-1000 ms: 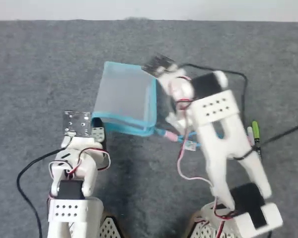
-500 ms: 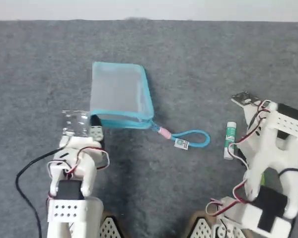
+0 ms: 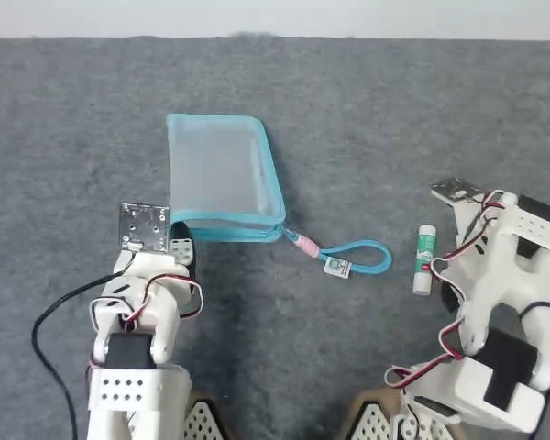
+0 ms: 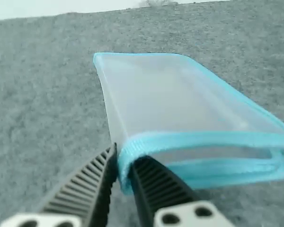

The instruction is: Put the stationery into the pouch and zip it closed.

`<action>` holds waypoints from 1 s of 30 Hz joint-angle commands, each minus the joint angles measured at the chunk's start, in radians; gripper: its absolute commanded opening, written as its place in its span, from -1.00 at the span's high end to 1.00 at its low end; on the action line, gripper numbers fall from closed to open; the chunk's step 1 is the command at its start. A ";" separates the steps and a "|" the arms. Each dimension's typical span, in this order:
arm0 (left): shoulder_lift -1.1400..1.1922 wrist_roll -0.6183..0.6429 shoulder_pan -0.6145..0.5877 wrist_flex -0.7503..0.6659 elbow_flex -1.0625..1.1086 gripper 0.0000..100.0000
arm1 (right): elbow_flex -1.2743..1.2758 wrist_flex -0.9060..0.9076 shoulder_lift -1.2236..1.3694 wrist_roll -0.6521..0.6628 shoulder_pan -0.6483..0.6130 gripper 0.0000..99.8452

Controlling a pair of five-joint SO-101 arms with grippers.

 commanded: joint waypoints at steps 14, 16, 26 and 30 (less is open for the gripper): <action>-0.015 -0.005 -0.012 -0.003 -0.025 0.98 | 0.003 -0.142 0.065 0.074 0.139 0.47; -0.015 -0.005 -0.012 -0.003 -0.025 0.98 | 0.003 -0.165 0.102 0.086 0.157 0.47; -0.015 -0.005 -0.012 -0.003 -0.024 0.98 | -0.038 -0.219 0.120 0.092 0.208 0.47; -0.015 -0.005 -0.012 -0.003 -0.024 0.98 | -0.106 -0.160 0.073 0.092 0.213 0.47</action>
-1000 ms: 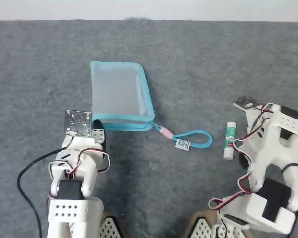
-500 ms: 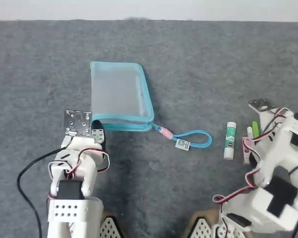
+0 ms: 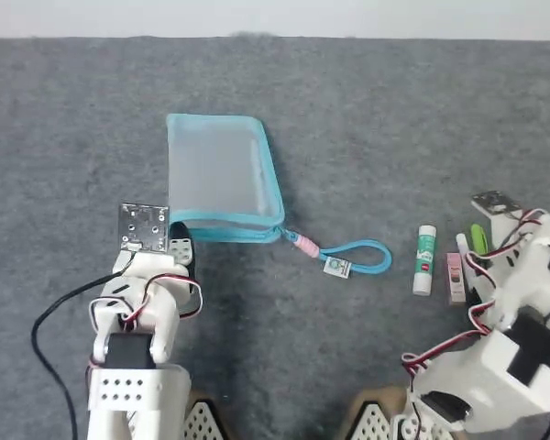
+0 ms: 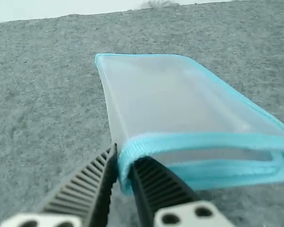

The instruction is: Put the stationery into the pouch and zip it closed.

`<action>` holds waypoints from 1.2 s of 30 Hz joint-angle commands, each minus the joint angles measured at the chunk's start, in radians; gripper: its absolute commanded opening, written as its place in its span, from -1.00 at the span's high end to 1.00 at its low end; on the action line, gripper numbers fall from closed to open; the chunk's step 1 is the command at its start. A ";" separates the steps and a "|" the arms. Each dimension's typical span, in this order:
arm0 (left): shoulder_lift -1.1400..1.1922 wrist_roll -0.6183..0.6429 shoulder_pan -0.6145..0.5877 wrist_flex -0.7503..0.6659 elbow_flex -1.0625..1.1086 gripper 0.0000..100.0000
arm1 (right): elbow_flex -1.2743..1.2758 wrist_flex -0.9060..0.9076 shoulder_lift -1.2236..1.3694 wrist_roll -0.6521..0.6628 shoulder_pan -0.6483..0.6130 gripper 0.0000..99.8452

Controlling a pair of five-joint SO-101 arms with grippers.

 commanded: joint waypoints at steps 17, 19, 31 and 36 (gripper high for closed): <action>-0.015 -0.003 -0.006 -0.003 -0.024 0.98 | -0.092 -0.031 0.151 0.048 0.071 0.52; -0.015 -0.003 -0.006 -0.003 -0.024 0.98 | -0.092 -0.031 0.173 0.048 0.071 0.62; -0.015 -0.003 0.058 -0.003 -0.024 0.98 | 0.021 -0.031 0.002 -0.049 0.064 0.99; -0.015 -0.003 0.058 -0.005 -0.024 0.98 | 0.020 0.085 -0.257 -0.097 -0.025 0.99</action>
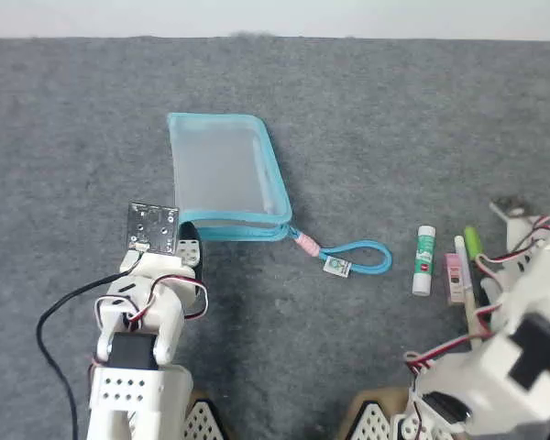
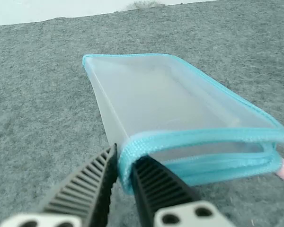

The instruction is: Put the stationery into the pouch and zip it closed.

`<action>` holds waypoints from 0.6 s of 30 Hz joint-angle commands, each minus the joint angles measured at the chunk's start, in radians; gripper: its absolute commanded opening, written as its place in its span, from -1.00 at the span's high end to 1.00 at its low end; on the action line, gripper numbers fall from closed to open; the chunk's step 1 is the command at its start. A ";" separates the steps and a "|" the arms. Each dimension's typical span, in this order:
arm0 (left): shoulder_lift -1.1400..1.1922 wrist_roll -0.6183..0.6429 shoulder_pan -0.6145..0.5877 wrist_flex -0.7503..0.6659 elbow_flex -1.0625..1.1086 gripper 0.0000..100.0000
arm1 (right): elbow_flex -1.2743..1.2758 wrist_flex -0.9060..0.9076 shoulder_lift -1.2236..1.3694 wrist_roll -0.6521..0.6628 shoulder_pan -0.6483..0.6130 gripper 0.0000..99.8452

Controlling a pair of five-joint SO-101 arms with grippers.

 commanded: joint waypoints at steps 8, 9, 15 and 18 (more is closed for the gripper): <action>-0.009 -0.002 0.051 -0.107 0.019 0.98 | -0.003 0.371 -0.671 -0.124 -0.455 0.99; -0.009 -0.002 0.072 -0.106 0.019 0.98 | 0.000 0.407 -0.713 -0.124 -0.532 0.99; -0.009 0.026 0.117 -0.107 0.019 0.98 | 0.002 0.541 -0.794 -0.239 -0.998 0.99; -0.009 0.026 0.117 -0.107 0.019 0.98 | 0.005 0.541 -0.779 -0.302 -1.142 0.99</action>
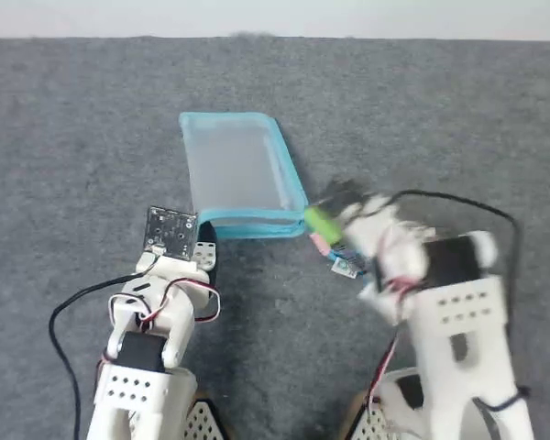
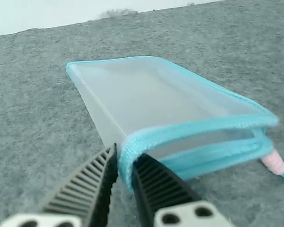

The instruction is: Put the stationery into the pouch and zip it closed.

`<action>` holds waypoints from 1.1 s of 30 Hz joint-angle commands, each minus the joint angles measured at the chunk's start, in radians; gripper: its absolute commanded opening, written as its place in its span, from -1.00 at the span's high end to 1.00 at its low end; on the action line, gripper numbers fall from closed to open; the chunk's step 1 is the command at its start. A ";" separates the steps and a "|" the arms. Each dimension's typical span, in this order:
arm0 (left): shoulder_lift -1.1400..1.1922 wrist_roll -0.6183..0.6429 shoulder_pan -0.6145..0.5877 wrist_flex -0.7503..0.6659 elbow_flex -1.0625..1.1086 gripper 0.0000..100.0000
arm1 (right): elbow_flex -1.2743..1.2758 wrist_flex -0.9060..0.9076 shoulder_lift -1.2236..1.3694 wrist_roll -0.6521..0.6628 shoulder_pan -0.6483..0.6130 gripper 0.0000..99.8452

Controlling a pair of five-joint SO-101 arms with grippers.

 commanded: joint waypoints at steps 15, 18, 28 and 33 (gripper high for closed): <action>-0.009 0.015 0.020 -0.038 -0.019 0.98 | -0.253 -0.062 0.470 -0.215 -0.208 0.99; -0.009 0.015 0.020 -0.037 -0.019 0.98 | -0.377 -0.050 0.579 -0.272 -0.208 0.99; -0.015 0.015 0.031 -0.041 0.004 0.98 | -0.907 0.045 1.026 -0.480 -0.208 0.99; -0.015 0.008 0.132 -0.037 0.025 0.98 | -1.188 0.044 1.210 -0.582 -0.189 0.98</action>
